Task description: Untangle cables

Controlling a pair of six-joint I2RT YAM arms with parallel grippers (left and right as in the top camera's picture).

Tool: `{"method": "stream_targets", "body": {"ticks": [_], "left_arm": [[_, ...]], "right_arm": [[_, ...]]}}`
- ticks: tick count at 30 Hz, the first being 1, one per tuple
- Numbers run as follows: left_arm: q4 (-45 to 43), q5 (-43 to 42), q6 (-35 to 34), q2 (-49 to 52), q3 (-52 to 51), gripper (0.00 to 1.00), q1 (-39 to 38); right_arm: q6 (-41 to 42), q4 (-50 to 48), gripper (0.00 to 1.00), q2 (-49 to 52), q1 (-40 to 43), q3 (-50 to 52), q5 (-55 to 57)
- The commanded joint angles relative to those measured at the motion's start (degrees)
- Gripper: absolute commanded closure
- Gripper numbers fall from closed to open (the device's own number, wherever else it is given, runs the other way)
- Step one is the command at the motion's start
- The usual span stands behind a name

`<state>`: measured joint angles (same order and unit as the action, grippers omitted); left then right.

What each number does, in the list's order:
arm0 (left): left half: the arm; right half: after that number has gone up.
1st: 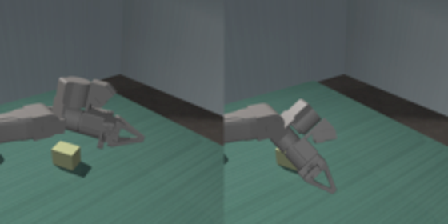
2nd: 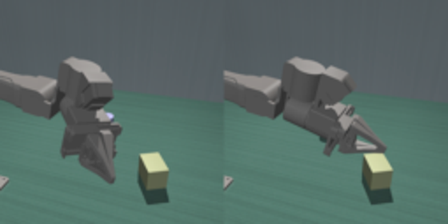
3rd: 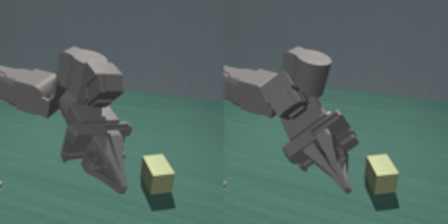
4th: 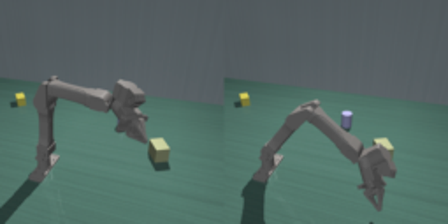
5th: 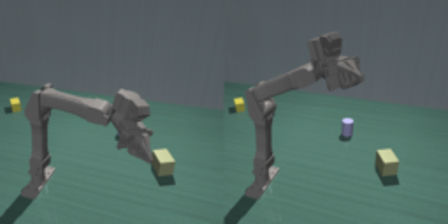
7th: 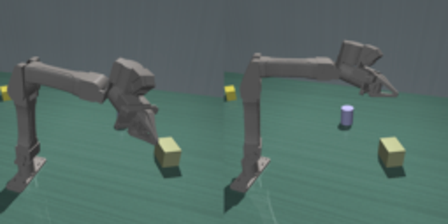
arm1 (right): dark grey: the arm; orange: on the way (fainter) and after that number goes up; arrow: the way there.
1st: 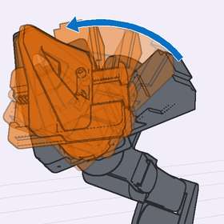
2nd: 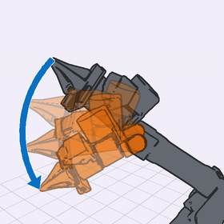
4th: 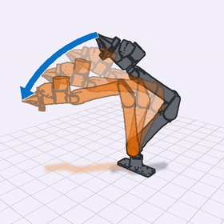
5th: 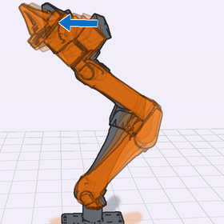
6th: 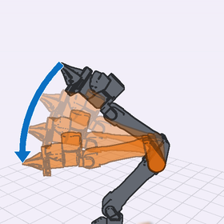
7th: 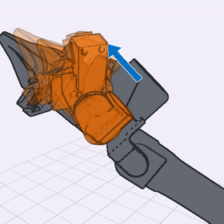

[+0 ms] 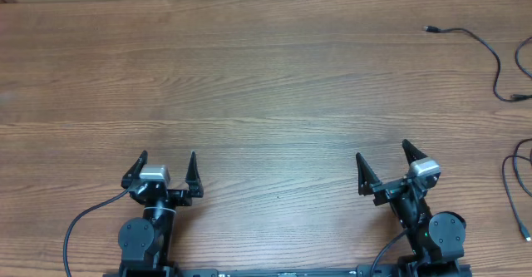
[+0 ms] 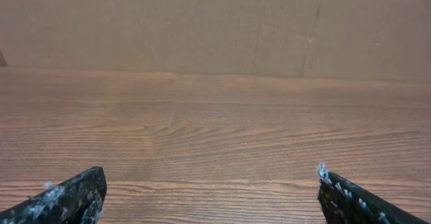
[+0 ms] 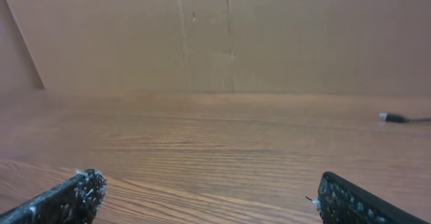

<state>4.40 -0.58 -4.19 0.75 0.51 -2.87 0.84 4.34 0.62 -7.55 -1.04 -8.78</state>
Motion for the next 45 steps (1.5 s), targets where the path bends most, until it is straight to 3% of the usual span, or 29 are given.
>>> {"method": "stream_targets", "body": {"ticks": [1, 45], "left_arm": [[0.0, 0.8, 1.0, -0.5, -0.2, 0.00, 0.3], [0.0, 0.8, 1.0, -0.5, -0.2, 0.00, 0.3]], "right_arm": [[-7.5, -0.2, 0.00, -0.5, -0.2, 0.6, -0.3], [-8.8, -0.1, 0.00, -0.2, -0.2, 0.5, 2.3]]}}
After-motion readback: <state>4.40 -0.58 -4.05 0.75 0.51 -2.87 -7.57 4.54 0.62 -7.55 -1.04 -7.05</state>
